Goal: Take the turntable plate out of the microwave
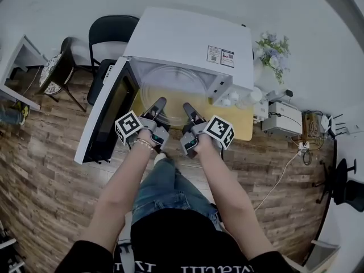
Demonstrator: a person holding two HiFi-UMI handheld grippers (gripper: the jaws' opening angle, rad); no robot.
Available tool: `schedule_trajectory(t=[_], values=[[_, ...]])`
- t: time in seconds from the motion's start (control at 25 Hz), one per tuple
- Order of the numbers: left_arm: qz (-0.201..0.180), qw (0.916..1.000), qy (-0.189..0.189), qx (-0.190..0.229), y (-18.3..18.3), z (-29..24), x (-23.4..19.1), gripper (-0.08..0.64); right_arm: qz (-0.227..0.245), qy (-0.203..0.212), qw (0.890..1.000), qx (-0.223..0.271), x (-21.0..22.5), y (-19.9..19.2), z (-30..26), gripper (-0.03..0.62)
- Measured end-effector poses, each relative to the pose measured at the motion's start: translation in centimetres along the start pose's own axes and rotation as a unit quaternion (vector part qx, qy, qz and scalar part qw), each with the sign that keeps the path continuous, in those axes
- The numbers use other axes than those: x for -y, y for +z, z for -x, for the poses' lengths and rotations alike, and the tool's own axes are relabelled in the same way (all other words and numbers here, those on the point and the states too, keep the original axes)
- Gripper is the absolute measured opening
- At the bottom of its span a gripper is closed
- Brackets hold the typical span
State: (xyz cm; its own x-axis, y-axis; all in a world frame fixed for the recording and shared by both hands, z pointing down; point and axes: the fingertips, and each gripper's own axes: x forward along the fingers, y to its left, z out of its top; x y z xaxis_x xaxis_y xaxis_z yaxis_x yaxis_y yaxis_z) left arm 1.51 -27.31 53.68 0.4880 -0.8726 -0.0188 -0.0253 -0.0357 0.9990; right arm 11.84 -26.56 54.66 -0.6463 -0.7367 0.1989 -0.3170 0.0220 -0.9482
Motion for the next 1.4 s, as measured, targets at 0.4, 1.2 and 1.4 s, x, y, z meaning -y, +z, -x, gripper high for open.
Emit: schedule_trajectory(t=[0.4, 1.2, 1.4], values=[[-0.009, 0.9978, -0.044, -0.048, -2.5, 4.1, 3.4, 0.04, 0.036, 0.038, 0.999, 0.015, -2.3, 0.4, 3.6, 0.106], [-0.104, 0.9644, -0.177, -0.166, -5.8, 6.6, 15.5, 0.034, 0.168, 0.166, 0.971, 0.049, -15.2, 0.5, 11.5, 0.067], [-0.13, 0.9509, -0.227, -0.165, -5.6, 5.2, 19.5, 0.032, 0.252, 0.168, 0.95, 0.081, -19.1, 2.4, 12.2, 0.077]])
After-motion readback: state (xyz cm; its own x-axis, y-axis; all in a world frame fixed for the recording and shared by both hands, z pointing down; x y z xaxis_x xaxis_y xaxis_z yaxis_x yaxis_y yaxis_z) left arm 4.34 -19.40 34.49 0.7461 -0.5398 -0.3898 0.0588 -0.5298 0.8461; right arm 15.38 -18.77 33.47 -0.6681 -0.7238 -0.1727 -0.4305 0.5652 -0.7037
